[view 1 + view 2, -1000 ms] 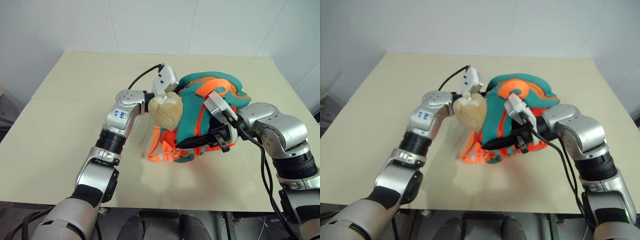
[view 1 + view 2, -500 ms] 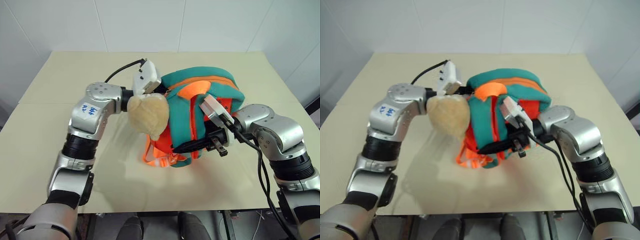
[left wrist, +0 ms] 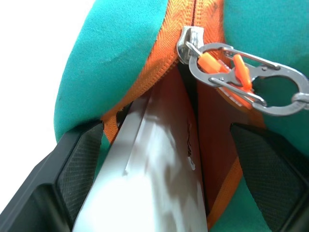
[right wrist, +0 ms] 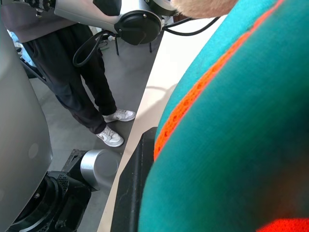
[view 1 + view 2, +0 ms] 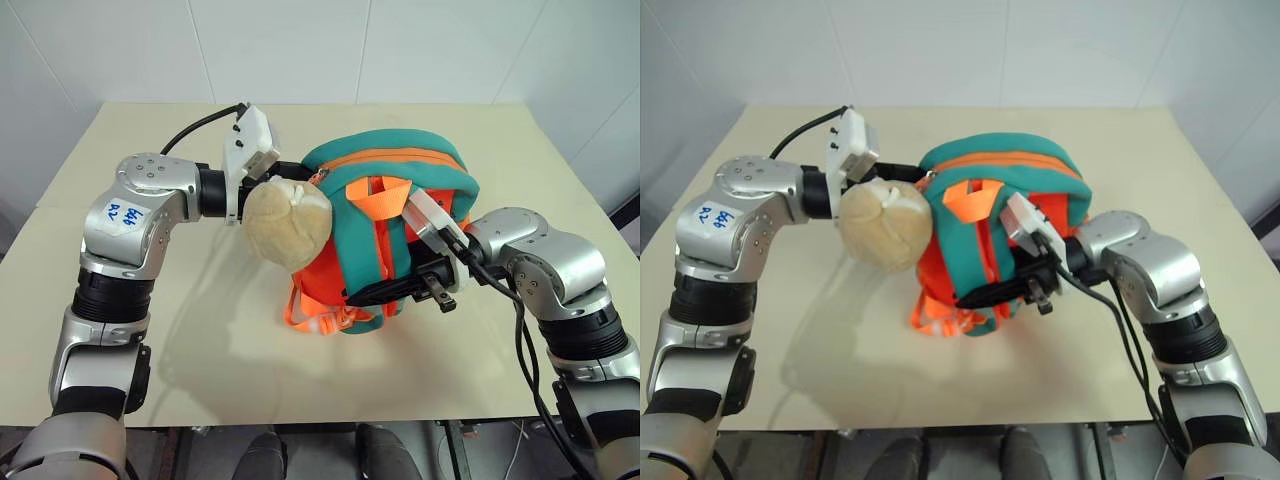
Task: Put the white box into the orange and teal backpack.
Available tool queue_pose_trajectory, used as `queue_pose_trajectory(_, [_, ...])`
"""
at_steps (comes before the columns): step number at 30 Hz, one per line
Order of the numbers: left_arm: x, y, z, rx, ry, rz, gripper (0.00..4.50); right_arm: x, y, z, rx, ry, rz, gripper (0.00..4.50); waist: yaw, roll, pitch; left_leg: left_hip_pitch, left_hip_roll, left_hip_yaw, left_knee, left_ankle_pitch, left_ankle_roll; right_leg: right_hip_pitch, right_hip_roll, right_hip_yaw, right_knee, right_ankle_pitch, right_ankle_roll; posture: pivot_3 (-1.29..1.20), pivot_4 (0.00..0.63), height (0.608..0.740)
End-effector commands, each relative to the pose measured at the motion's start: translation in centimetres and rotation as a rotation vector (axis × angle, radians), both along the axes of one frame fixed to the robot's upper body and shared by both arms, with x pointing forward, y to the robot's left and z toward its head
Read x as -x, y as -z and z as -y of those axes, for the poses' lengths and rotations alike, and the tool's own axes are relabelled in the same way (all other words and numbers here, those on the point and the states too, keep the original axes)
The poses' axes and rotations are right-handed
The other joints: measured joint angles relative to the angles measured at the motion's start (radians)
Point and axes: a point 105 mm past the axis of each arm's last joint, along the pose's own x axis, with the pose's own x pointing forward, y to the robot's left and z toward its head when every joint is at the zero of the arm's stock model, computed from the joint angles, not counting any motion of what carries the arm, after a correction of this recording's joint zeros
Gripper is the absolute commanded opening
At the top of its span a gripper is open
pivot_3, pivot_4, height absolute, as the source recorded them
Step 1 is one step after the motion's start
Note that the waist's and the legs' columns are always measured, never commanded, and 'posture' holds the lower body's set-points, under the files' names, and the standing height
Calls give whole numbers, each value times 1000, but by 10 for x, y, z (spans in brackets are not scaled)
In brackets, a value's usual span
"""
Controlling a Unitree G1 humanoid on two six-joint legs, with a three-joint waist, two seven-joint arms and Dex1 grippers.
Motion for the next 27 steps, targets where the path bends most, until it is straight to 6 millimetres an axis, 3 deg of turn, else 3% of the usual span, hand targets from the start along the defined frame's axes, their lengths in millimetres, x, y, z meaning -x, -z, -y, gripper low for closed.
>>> queue_pose_trajectory(1, [2, -10, -1, 29, -17, 43, 4490, 4, -5, -3, -5, -42, 30, 557, 0, 0, 0, 0, 0, 0, 0, 0, 0, 0, 0, 0, 0, 0, 0, 0, 150, 740])
queue_pose_trajectory(6, [0, -1, 19, 33, 21, 55, 4490, 3, -5, -5, -9, -47, 31, 557, 6, 0, 0, 0, 0, 0, 1, 0, 0, 0, 0, 0, 0, 0, 0, 0, 150, 740])
queue_pose_trajectory(14, [-20, -1, -18, -225, -83, 140, 4490, 2, -5, -5, -10, -35, 33, 557, 3, 0, 0, 0, 0, 1, 0, 0, 0, 0, 0, 1, 1, 0, 0, 0, 150, 740])
queue_pose_trajectory(19, [-24, -7, -18, -318, -74, 246, 4490, 0, -5, -7, -18, -33, 34, 557, 6, 0, 0, 0, 0, 1, 1, 0, 0, 0, 0, 0, 1, 0, 0, 0, 150, 740])
queue_pose_trajectory(24, [-18, -5, -14, -181, -126, 4, 4490, 0, -6, -9, -29, -31, 36, 557, 10, 0, 0, -1, 0, 1, 1, -2, 3, 0, 0, 0, 1, 0, 0, 0, 150, 740])
queue_pose_trajectory(27, [-16, 0, -21, -168, -146, -35, 4490, 1, -5, -9, -29, -29, 35, 557, 7, 0, 0, -1, 0, 1, 1, -2, 4, -1, 0, 0, 2, 0, 0, 0, 150, 740])
